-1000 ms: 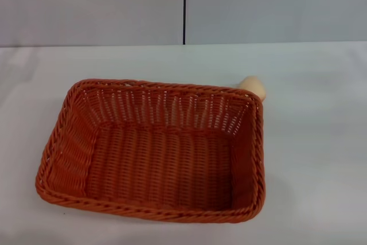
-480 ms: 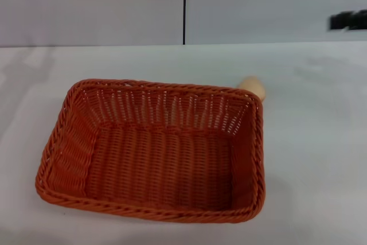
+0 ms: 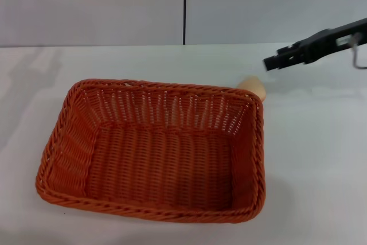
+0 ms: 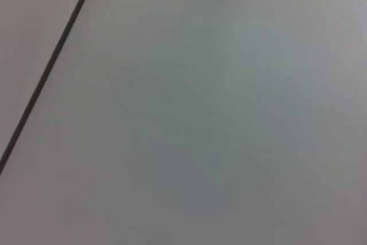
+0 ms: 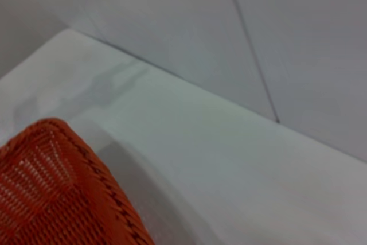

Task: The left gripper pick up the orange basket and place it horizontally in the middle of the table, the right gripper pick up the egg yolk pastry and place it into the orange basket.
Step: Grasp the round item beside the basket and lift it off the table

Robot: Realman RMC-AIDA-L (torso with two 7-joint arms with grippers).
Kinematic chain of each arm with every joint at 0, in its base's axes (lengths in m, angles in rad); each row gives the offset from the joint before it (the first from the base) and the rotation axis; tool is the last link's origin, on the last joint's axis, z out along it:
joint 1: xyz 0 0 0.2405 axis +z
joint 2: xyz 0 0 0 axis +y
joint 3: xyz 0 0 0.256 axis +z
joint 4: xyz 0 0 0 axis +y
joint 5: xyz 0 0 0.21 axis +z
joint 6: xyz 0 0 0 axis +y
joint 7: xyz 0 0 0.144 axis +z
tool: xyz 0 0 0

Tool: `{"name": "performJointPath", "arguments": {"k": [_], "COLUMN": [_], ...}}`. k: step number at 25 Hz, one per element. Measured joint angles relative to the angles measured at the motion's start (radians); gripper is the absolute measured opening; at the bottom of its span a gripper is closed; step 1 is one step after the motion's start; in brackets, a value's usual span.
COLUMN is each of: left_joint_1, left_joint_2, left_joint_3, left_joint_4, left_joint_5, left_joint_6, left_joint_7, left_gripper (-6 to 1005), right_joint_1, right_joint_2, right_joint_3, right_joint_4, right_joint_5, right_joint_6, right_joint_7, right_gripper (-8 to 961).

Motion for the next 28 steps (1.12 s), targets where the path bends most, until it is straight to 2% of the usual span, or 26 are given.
{"name": "performJointPath", "arguments": {"k": [2,3,5,8,9,13,18,28], "left_joint_1": [0.003,0.002,0.002,-0.001,-0.001,-0.009,-0.014,-0.013], "left_joint_2": [-0.001,-0.001,-0.001,-0.001,-0.001,-0.001,-0.001,0.000], "left_joint_3": [0.018,0.020,0.022,0.023,0.023,0.023,0.022,0.017], "left_joint_4": [-0.004,-0.004,-0.004,-0.004,-0.004,-0.011,-0.014,-0.026], "left_joint_5": [0.001,0.001,0.001,0.000,0.000,-0.002,-0.004,-0.007], "left_joint_6": [0.010,0.010,0.011,0.012,0.012,0.013,0.009,0.005], "left_joint_7": [0.002,0.002,0.002,0.002,0.002,0.002,0.003,0.003], "left_gripper": [481,481,481,482,482,482,481,482], "right_joint_1": [0.001,-0.001,-0.003,-0.016,-0.016,-0.022,-0.025,-0.029], "right_joint_2": [0.017,0.036,0.043,0.075,0.075,0.100,0.118,0.123], "right_joint_3": [-0.019,-0.039,-0.049,-0.100,-0.100,-0.139,-0.191,-0.209], "right_joint_4": [0.005,0.008,0.009,0.009,0.009,0.011,0.012,0.031], "right_joint_5": [-0.001,-0.001,-0.002,-0.003,-0.003,-0.010,-0.010,-0.011], "right_joint_6": [0.027,0.055,0.069,0.126,0.126,0.190,0.253,0.298], "right_joint_7": [0.000,-0.003,-0.004,-0.008,-0.008,-0.009,-0.008,-0.005], "right_gripper": [543,543,543,542,542,541,540,538]}}
